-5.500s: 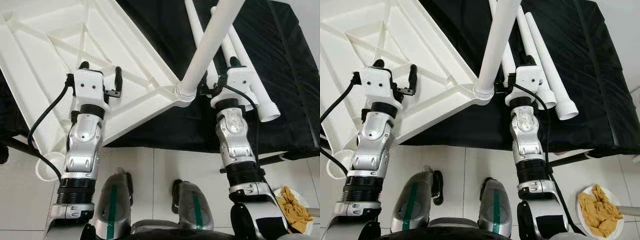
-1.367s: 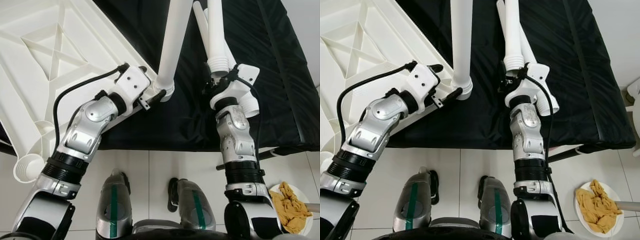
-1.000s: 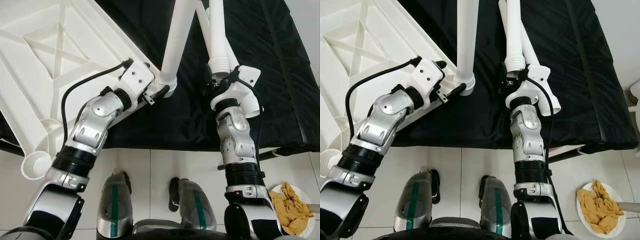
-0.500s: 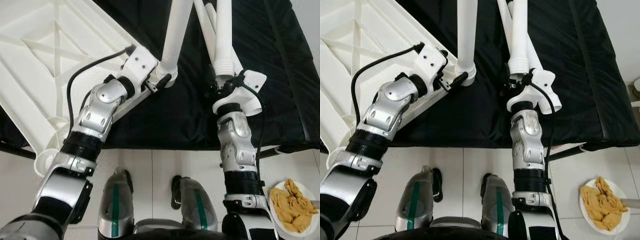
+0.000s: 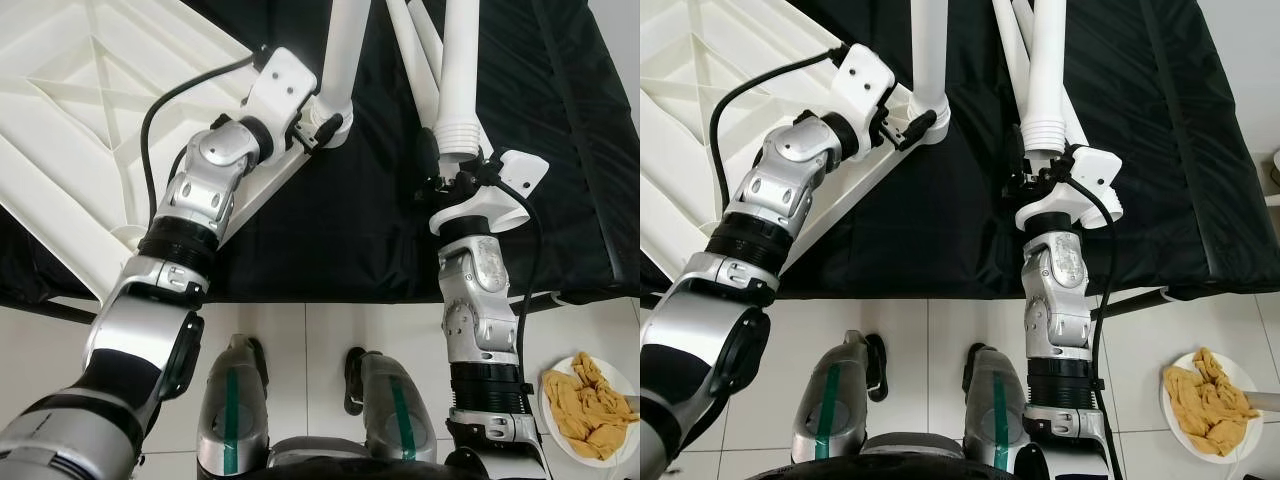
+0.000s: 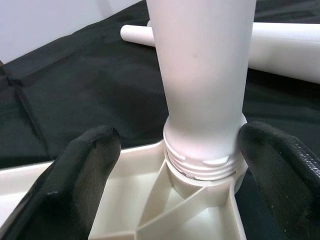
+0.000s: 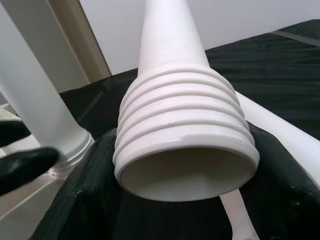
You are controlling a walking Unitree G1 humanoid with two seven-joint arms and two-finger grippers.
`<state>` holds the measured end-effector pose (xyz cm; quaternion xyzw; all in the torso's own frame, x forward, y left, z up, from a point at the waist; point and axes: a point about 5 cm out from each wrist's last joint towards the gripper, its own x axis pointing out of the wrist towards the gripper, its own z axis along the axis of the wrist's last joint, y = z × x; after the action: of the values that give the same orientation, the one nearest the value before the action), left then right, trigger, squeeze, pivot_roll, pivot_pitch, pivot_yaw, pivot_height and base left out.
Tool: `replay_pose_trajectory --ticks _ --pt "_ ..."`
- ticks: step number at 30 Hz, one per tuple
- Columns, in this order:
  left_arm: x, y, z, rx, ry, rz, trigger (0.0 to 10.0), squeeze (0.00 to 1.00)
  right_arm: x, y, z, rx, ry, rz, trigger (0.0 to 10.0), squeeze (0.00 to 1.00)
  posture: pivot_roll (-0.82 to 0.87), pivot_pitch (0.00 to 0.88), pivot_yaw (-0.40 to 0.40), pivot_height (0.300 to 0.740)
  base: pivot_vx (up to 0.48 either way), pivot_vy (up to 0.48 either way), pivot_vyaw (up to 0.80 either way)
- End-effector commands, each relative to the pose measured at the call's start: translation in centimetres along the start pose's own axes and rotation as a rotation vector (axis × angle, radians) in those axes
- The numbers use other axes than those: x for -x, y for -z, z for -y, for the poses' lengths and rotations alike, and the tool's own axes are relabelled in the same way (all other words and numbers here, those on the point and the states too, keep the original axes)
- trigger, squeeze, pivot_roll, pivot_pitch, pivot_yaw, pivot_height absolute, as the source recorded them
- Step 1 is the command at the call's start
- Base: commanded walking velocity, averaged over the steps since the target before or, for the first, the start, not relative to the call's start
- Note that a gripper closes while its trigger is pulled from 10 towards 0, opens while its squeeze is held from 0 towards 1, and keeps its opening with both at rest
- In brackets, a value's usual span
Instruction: Building children table
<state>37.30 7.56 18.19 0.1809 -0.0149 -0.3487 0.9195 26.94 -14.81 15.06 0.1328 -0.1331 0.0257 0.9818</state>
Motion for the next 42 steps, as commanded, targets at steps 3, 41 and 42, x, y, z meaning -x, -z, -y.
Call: replay_pose_trajectory --ticks 3,41,42 --pt "0.3 0.0 -2.5 -0.007 -0.496 -0.007 10.0 0.0 0.1 -0.4 -0.2 -0.003 -0.008 0.02 10.0 0.0 -0.03 0.141 0.011 0.74 0.0 0.0 0.0" --pt "0.2 -5.2 -9.3 -0.061 -1.026 -0.093 10.0 0.0 0.7 -0.6 -1.0 -0.022 -0.013 0.004 10.0 0.0 -0.02 0.2 0.008 0.74 0.0 0.0 0.0" --pt "0.2 -5.2 -9.3 -0.061 -1.026 -0.093 10.0 0.0 0.7 -0.6 -1.0 -0.022 -0.013 0.004 10.0 0.0 -0.02 0.2 0.008 0.74 0.0 0.0 0.0"
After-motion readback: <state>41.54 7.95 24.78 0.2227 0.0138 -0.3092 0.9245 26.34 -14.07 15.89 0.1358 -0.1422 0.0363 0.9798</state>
